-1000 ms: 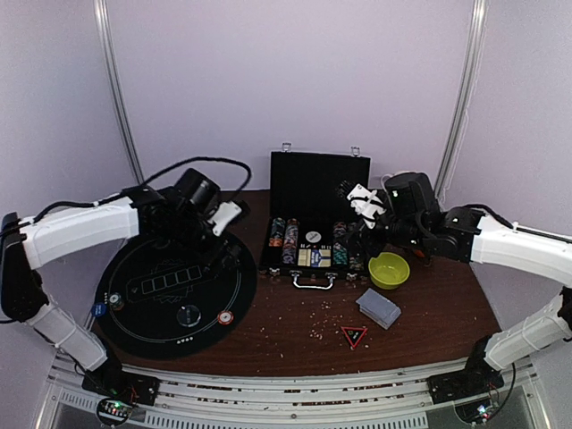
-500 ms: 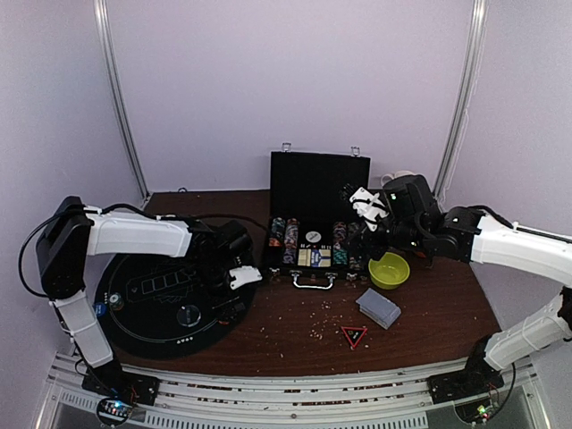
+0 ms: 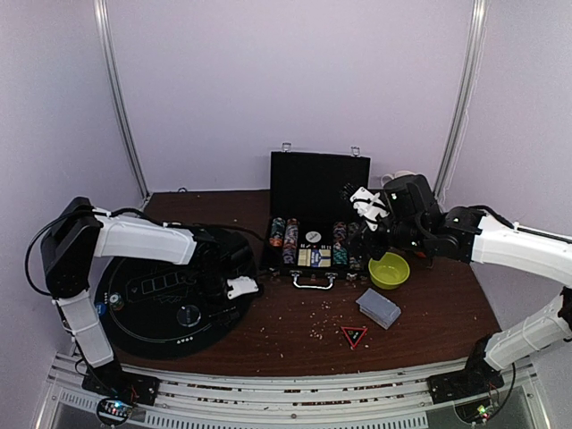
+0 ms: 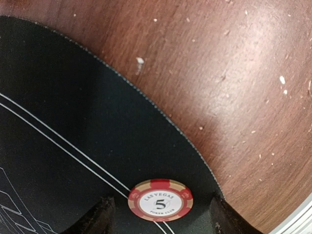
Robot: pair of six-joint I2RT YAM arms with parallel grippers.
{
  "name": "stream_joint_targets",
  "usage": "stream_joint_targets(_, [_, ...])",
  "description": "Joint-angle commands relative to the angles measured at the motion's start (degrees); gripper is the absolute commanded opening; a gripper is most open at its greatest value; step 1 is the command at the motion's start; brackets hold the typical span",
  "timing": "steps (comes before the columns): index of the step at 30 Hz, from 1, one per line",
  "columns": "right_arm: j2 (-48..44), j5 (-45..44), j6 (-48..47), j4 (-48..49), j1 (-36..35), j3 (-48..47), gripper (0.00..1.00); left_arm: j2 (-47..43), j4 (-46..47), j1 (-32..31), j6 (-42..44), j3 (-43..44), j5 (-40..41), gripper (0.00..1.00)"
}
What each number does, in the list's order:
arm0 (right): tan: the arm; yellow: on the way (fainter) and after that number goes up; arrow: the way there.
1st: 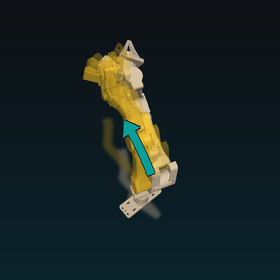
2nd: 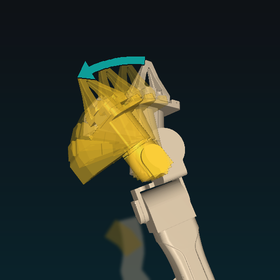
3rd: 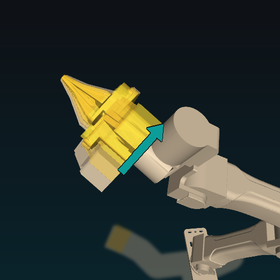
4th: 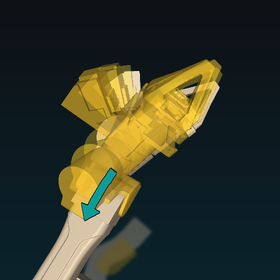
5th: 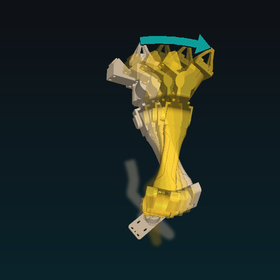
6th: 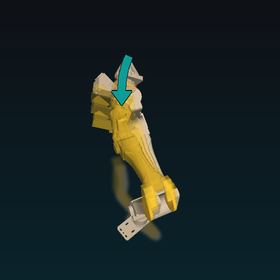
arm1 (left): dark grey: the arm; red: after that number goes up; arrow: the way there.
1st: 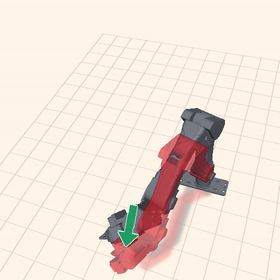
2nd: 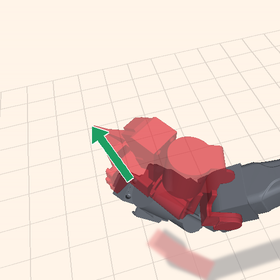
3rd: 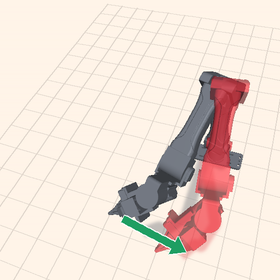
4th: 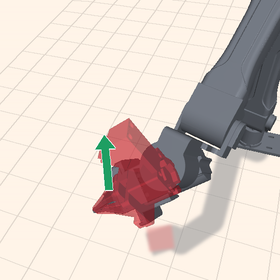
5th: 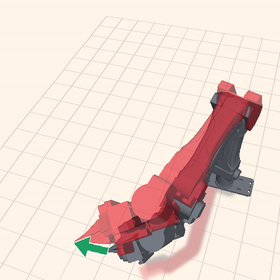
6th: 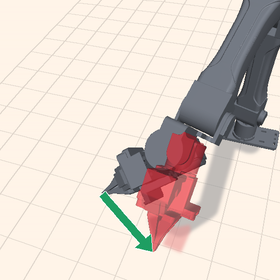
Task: Distribute texas hold em gaming equipment
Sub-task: Pick up the poker chip from the dealer area.
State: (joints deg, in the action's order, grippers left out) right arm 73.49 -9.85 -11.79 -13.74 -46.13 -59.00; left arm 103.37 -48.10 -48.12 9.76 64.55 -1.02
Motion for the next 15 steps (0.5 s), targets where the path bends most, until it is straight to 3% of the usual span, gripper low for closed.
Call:
stream_joint_targets(1, [-1.33, -0.65, 0.37, -0.35, 0.29, -0.42, 1.00, 1.69, -0.46, -0.22, 0.15, -0.30, 0.30, 0.69])
stream_joint_targets(6, [-1.31, -0.57, 0.68, -0.66, 0.31, -0.41, 1.00, 4.07, -1.60, 0.01, 0.30, 1.61, -1.30, 0.68])
stream_joint_targets(15, [-2.31, -0.79, 0.37, -0.44, 0.27, 0.30, 1.00, 4.28, -1.70, 2.23, 0.55, 2.31, -2.72, 0.53])
